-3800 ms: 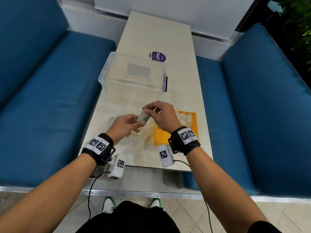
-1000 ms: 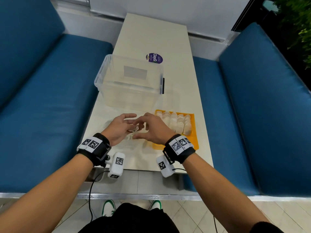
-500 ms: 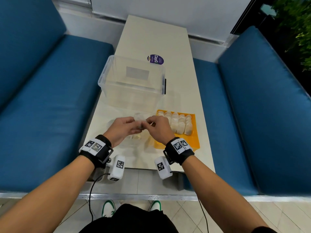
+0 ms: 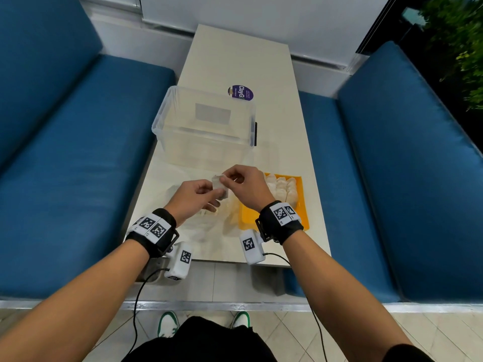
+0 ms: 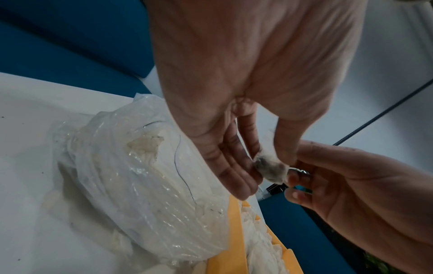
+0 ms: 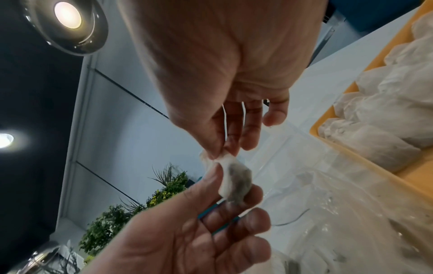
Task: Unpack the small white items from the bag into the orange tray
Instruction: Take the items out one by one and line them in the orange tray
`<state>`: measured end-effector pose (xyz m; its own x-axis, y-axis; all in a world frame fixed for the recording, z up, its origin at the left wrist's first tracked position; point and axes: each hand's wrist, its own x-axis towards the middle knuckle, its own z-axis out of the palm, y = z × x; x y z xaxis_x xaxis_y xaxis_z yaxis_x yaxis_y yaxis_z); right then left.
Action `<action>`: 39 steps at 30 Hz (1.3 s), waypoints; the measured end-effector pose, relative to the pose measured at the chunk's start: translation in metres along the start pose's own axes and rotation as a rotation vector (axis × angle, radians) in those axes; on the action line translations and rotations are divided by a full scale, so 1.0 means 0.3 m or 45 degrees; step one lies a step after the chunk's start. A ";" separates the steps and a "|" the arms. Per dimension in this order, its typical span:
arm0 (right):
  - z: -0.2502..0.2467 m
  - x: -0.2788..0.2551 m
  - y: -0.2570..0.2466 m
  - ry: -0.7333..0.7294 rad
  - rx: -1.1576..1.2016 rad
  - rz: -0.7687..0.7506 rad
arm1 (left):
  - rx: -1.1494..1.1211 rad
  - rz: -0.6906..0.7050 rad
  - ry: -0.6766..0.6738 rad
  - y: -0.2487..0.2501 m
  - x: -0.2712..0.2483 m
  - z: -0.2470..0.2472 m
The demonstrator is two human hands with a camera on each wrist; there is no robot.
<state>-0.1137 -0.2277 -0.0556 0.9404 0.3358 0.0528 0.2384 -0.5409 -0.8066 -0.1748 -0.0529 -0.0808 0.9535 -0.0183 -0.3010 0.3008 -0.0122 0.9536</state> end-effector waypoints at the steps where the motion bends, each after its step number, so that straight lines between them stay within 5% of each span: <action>1: -0.002 0.003 0.002 0.013 0.010 -0.001 | 0.012 0.003 -0.002 -0.003 0.001 0.000; 18: -0.161 0.004 0.125 0.075 -0.223 -0.009 | 0.441 -0.009 0.142 -0.074 0.049 -0.017; 27: -0.102 -0.001 0.280 -0.298 -0.480 0.206 | 0.688 -0.024 0.141 -0.120 0.067 -0.047; 39: -0.057 0.070 0.332 0.019 -0.420 0.375 | 0.723 -0.058 0.166 -0.115 0.070 -0.056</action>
<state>-0.0660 -0.2878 -0.1246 0.9827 0.1204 -0.1411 0.0216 -0.8299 -0.5576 -0.1649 -0.0362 -0.1198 0.9454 0.1174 -0.3040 0.3173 -0.5449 0.7762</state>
